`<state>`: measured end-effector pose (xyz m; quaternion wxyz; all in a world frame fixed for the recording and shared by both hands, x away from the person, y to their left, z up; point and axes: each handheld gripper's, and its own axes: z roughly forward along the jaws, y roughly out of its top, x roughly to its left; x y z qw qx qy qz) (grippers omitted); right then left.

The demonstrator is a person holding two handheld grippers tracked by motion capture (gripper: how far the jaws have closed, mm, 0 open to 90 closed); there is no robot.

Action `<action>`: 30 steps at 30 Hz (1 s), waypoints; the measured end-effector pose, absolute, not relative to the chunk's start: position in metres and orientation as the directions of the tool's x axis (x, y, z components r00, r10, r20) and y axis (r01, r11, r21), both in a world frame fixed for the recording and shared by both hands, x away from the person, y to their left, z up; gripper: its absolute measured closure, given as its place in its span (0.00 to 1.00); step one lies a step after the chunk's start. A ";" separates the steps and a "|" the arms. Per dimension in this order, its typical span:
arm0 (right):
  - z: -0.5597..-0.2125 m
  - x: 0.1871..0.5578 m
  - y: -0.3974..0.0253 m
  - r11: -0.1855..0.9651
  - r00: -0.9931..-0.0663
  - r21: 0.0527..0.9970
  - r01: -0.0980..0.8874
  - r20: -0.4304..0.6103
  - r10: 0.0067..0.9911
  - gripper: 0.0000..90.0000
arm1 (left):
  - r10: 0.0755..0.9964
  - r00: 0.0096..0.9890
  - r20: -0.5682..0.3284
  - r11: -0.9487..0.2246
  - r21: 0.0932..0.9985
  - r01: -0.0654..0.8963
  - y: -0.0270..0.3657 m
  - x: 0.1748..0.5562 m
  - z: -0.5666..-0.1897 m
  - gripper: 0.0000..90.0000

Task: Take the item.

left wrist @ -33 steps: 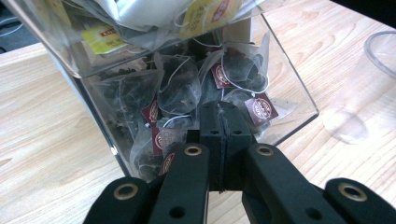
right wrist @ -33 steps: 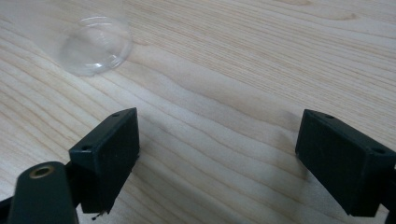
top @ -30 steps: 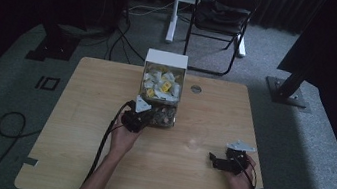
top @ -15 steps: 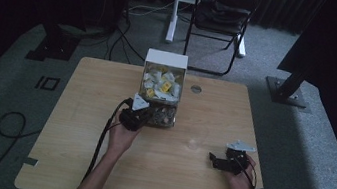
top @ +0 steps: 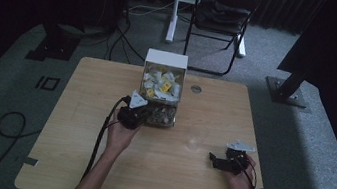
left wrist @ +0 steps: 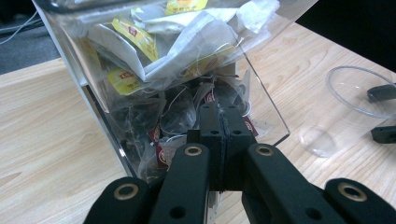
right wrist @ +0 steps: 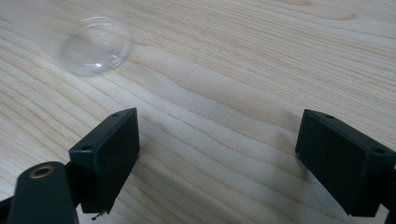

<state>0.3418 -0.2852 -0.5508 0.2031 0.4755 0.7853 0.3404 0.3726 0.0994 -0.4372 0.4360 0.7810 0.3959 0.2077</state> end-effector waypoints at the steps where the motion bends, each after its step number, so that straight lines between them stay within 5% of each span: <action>1: -0.551 0.342 -0.285 0.316 -0.465 0.728 0.609 0.005 0.885 0.15 | 0.799 0.602 -0.021 -0.306 0.847 0.436 0.099 0.372 -0.437 1.00; 30: -0.551 0.342 -0.285 0.316 -0.465 0.728 0.608 0.005 0.885 0.15 | 0.768 0.639 -0.037 -0.298 0.863 0.408 0.091 0.369 -0.420 1.00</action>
